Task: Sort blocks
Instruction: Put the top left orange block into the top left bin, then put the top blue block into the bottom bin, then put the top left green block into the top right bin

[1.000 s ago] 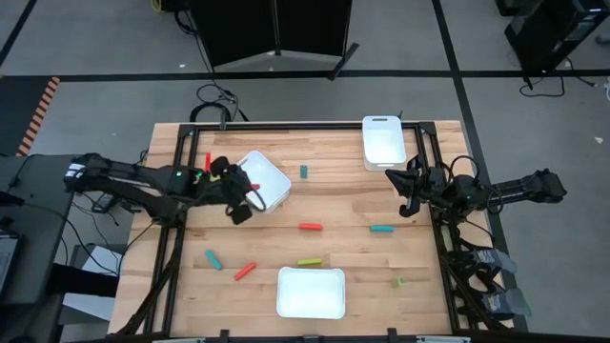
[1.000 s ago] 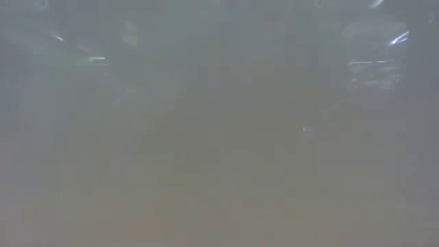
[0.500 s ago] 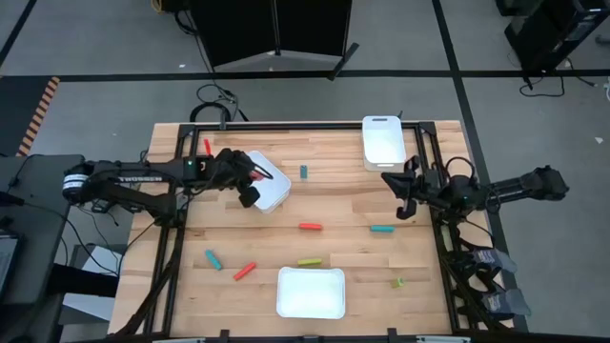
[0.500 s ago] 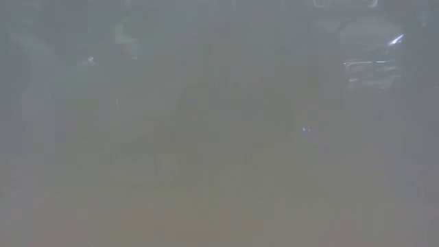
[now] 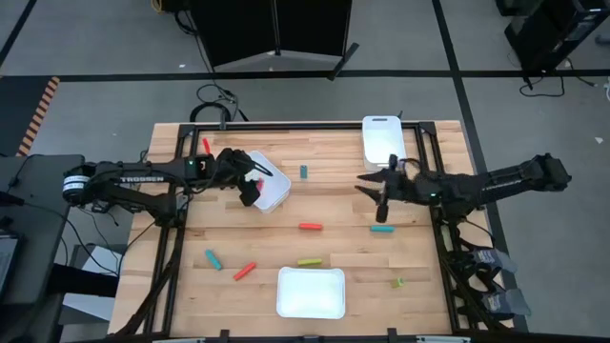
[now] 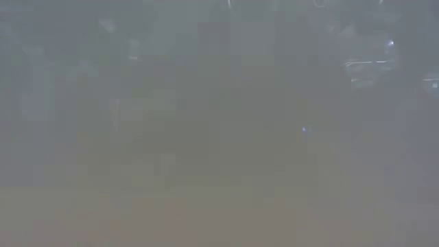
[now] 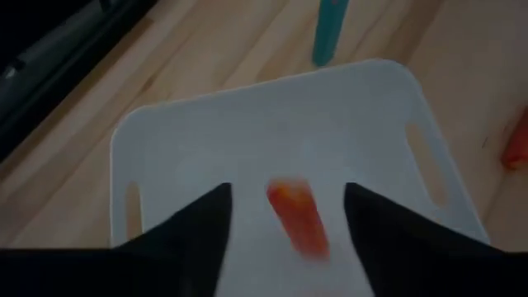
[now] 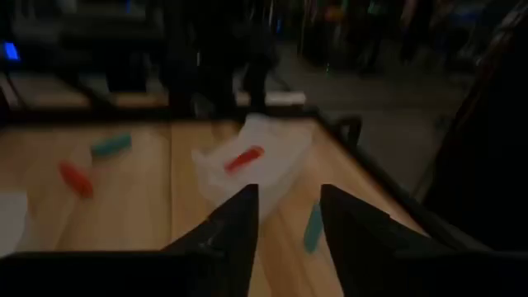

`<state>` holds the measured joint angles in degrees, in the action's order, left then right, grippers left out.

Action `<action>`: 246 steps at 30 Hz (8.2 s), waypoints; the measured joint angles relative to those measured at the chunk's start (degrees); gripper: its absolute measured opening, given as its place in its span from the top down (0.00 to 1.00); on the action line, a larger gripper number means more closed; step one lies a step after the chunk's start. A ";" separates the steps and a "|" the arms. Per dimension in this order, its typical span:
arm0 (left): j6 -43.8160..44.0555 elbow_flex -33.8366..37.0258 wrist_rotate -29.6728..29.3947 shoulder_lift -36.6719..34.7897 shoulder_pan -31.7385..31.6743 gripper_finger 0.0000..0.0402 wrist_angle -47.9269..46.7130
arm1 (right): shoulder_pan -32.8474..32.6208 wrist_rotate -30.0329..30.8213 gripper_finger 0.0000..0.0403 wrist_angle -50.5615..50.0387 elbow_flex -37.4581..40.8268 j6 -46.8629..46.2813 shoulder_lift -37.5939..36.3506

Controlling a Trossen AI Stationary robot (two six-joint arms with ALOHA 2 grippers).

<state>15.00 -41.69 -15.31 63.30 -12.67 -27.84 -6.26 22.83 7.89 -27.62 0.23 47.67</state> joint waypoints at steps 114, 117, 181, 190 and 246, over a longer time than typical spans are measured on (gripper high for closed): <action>14.97 -0.09 -8.63 -11.97 5.38 0.46 -15.74 | -18.09 -34.27 0.58 -21.42 -45.33 -14.69 58.10; 15.89 -0.63 -7.59 -11.17 3.23 0.45 -19.62 | -17.77 -33.65 0.49 -21.00 -45.33 -12.01 56.77; -23.20 -0.11 4.38 10.22 -26.72 0.33 -28.13 | -16.52 -22.75 0.42 -16.01 -26.18 -4.59 33.67; -24.05 -0.11 6.27 10.72 -28.41 0.33 -28.31 | -16.98 -22.41 0.42 -15.37 -26.18 -4.55 33.67; -26.32 -1.71 4.35 23.50 -31.93 0.84 -33.10 | -16.46 -22.27 0.45 -13.86 -26.20 -3.15 33.67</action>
<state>-11.32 -43.40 -10.96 86.80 -44.60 -60.94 -22.72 0.56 -5.98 -53.82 -2.93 81.34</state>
